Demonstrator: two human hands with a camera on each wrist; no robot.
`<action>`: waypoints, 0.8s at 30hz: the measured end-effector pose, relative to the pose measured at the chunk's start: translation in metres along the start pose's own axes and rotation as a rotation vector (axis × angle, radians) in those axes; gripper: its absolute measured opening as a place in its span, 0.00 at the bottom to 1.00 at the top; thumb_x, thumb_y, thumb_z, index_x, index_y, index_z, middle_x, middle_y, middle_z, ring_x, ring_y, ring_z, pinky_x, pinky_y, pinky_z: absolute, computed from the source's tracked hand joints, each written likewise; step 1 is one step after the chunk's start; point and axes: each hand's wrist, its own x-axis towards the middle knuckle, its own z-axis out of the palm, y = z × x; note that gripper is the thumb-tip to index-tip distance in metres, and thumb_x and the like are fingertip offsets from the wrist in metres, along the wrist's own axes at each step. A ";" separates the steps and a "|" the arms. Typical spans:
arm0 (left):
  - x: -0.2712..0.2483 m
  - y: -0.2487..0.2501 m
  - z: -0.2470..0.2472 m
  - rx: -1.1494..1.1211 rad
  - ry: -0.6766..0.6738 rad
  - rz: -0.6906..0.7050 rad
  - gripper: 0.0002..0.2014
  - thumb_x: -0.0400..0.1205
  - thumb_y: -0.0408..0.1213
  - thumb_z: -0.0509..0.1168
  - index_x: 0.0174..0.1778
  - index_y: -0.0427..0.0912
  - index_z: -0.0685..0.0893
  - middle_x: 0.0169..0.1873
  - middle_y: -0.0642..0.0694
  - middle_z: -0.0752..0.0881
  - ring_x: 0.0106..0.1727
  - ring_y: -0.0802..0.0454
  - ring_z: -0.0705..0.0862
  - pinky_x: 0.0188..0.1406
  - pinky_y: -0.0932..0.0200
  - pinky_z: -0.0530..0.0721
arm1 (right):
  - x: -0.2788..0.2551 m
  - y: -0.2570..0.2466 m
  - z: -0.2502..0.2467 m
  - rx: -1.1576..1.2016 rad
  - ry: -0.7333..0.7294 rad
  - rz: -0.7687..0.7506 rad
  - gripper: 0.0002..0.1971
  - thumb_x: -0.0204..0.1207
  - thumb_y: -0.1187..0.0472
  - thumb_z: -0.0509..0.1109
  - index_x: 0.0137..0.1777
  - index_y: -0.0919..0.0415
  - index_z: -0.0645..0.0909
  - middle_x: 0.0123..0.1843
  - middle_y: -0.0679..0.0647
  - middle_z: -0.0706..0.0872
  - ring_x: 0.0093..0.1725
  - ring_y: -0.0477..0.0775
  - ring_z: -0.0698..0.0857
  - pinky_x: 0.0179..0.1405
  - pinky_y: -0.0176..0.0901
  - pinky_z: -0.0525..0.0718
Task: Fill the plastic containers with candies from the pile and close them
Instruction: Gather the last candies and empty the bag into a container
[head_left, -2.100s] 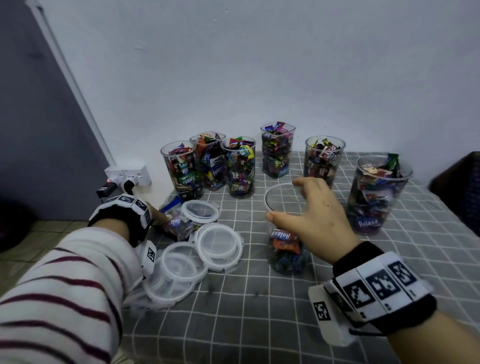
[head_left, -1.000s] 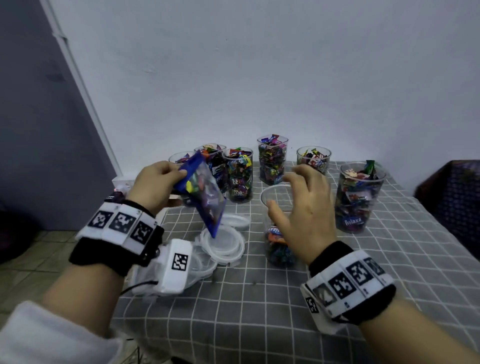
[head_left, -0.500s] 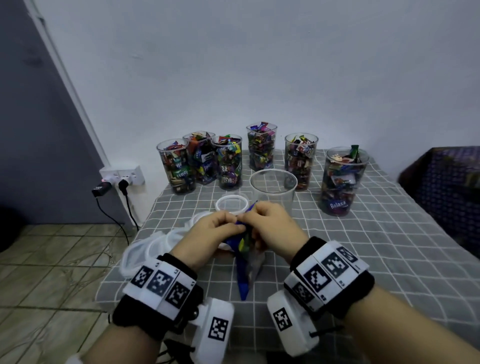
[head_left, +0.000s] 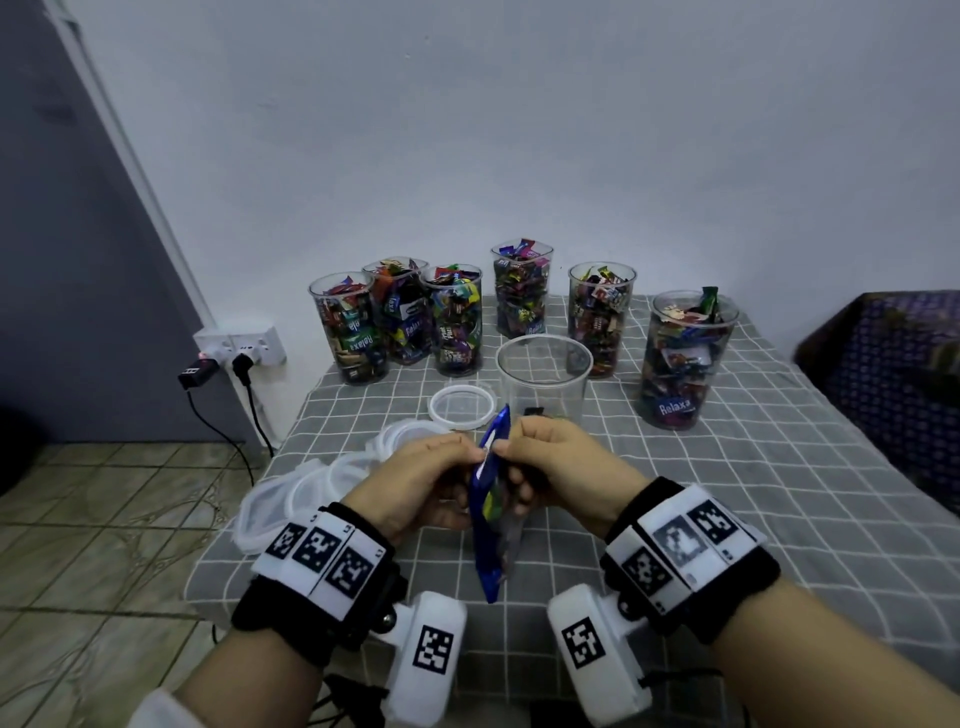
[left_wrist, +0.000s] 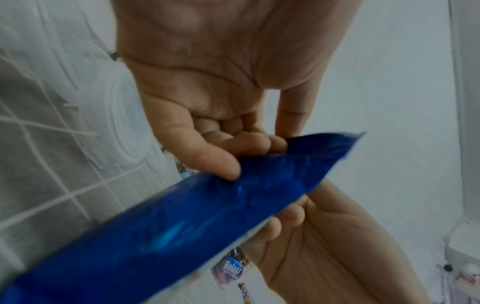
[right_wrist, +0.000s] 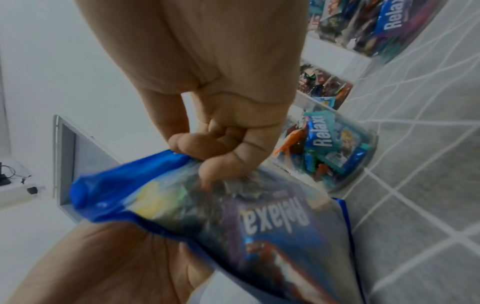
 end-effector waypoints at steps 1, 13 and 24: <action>0.000 0.000 0.001 0.006 0.014 0.014 0.11 0.80 0.31 0.58 0.32 0.43 0.79 0.28 0.44 0.82 0.30 0.51 0.78 0.27 0.62 0.82 | 0.000 0.000 0.001 -0.032 0.035 0.001 0.12 0.80 0.70 0.62 0.33 0.63 0.73 0.20 0.51 0.74 0.17 0.45 0.72 0.17 0.35 0.74; -0.001 0.002 0.010 0.232 0.093 0.224 0.18 0.77 0.21 0.58 0.22 0.40 0.73 0.17 0.50 0.73 0.19 0.59 0.71 0.21 0.67 0.73 | -0.001 -0.019 -0.003 -0.519 0.085 -0.049 0.12 0.75 0.65 0.62 0.42 0.78 0.78 0.42 0.75 0.85 0.41 0.72 0.87 0.44 0.66 0.86; 0.003 0.000 0.001 0.335 0.210 0.305 0.08 0.70 0.40 0.66 0.28 0.41 0.79 0.29 0.45 0.82 0.33 0.51 0.79 0.35 0.56 0.76 | -0.010 -0.022 -0.025 -0.586 0.073 0.027 0.12 0.77 0.65 0.62 0.47 0.75 0.81 0.45 0.73 0.87 0.36 0.62 0.85 0.38 0.52 0.85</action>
